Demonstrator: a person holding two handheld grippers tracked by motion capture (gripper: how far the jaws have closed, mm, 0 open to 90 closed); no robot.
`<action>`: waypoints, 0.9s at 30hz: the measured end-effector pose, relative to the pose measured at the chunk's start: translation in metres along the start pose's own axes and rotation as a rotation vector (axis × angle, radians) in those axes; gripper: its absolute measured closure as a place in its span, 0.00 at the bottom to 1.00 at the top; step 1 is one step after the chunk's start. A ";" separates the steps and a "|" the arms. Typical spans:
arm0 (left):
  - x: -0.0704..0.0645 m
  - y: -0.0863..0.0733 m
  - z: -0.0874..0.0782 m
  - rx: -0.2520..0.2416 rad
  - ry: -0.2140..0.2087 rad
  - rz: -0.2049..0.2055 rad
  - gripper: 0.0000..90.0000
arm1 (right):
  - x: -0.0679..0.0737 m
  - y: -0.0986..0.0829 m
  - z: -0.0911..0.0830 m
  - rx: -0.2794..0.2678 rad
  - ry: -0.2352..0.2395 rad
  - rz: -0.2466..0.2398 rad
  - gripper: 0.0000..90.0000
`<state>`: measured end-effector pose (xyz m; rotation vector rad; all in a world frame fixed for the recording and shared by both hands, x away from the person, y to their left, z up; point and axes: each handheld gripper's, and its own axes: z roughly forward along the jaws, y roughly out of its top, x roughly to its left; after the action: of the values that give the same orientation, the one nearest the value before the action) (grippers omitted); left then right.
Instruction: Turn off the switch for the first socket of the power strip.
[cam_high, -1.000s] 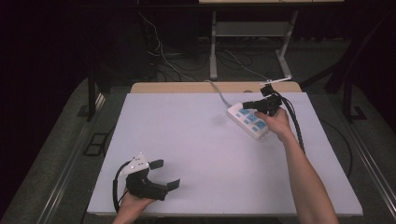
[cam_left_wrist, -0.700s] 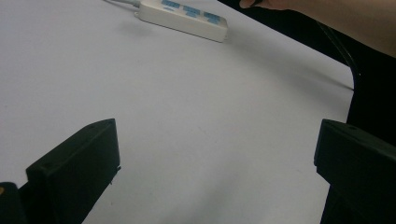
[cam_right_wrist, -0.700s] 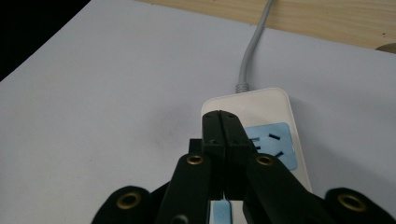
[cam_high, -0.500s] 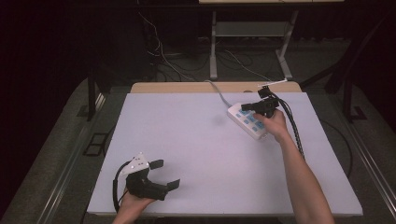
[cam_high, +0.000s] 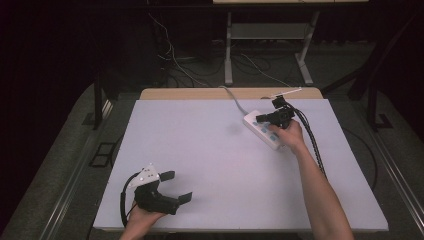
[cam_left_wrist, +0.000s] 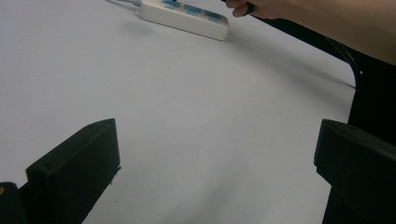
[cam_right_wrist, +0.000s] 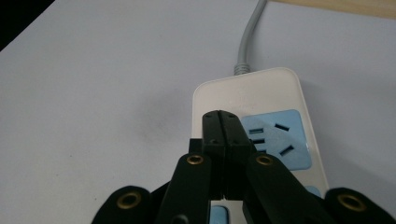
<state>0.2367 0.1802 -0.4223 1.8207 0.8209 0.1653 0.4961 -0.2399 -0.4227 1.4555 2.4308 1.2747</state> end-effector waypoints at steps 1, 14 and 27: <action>0.000 0.000 0.000 0.000 0.000 0.000 0.00 | 0.000 0.000 0.001 0.001 0.001 0.002 0.99; 0.001 0.000 0.000 0.004 0.000 0.001 0.00 | -0.004 -0.004 0.008 0.003 0.024 0.024 0.99; 0.000 0.000 0.001 0.008 -0.002 0.007 0.00 | -0.003 -0.005 0.009 -0.004 0.013 0.001 1.00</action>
<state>0.2368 0.1794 -0.4227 1.8309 0.8152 0.1654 0.4978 -0.2377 -0.4330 1.4523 2.4346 1.2929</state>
